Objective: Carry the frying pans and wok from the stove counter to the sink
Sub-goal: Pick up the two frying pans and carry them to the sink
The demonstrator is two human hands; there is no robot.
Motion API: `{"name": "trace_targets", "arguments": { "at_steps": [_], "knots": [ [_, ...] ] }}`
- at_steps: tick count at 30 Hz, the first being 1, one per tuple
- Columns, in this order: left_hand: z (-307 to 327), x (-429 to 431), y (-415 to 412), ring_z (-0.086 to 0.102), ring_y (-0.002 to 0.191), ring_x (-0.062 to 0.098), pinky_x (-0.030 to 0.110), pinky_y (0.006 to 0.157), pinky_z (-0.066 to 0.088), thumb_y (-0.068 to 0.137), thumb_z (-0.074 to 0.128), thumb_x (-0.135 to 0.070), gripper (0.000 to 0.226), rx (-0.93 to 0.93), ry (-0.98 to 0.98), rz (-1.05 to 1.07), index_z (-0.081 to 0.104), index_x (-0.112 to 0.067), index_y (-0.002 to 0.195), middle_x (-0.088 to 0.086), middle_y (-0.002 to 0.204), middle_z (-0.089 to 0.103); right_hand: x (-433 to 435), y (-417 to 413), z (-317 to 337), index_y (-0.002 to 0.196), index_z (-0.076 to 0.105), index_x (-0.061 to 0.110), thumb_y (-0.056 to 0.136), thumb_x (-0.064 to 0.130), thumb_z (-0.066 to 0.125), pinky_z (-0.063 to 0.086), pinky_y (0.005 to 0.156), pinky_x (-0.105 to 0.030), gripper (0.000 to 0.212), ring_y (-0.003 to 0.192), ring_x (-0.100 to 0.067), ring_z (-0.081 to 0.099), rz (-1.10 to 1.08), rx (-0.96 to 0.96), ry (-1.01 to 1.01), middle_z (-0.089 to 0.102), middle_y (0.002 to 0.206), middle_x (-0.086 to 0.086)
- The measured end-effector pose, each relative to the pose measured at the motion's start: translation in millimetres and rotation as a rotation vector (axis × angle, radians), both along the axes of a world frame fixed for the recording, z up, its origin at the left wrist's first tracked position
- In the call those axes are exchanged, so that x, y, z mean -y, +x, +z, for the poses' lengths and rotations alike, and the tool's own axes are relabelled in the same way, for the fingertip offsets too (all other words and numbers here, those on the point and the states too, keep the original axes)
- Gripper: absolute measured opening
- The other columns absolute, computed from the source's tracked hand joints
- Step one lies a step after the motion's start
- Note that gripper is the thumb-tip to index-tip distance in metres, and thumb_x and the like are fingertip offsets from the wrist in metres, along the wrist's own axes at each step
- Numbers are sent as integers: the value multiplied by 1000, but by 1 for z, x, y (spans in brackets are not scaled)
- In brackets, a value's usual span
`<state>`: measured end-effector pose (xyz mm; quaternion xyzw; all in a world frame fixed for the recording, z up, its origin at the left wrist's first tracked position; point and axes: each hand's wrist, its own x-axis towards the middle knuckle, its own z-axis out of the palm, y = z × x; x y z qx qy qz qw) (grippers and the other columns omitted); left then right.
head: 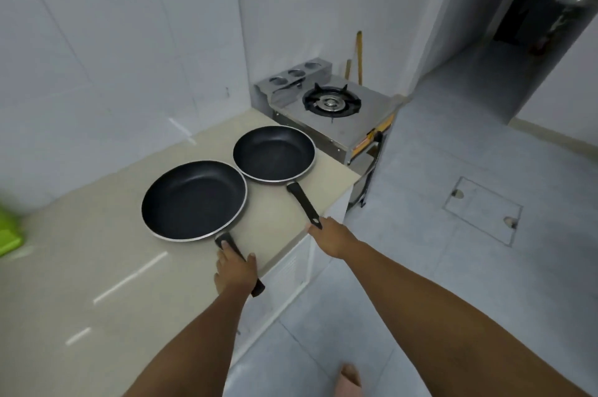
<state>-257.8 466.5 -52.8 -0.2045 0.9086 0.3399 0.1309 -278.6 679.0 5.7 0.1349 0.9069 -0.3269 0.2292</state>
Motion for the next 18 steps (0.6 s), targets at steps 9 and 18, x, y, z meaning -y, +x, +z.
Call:
{"name": "trace_targets", "arguments": {
  "at_steps": [9,18],
  "knots": [
    [-29,-5,0,63,71,34,42,77,52,96,55,-41,42,37,402,506,57,-1,109,14,76,66,-12,-92,-43,145,38,6,92,51,57,43,106,-47,73,125,-36,51,61,84,-133,53,139,-17],
    [-41,13,-52,50,40,17,26,46,46,92,64,-37,39,116,929,751,53,-9,66,6,52,53,-6,-172,-87,87,62,3,94,39,59,54,77,-42,37,56,-23,57,-283,268,-411,61,63,-9]
  ]
}}
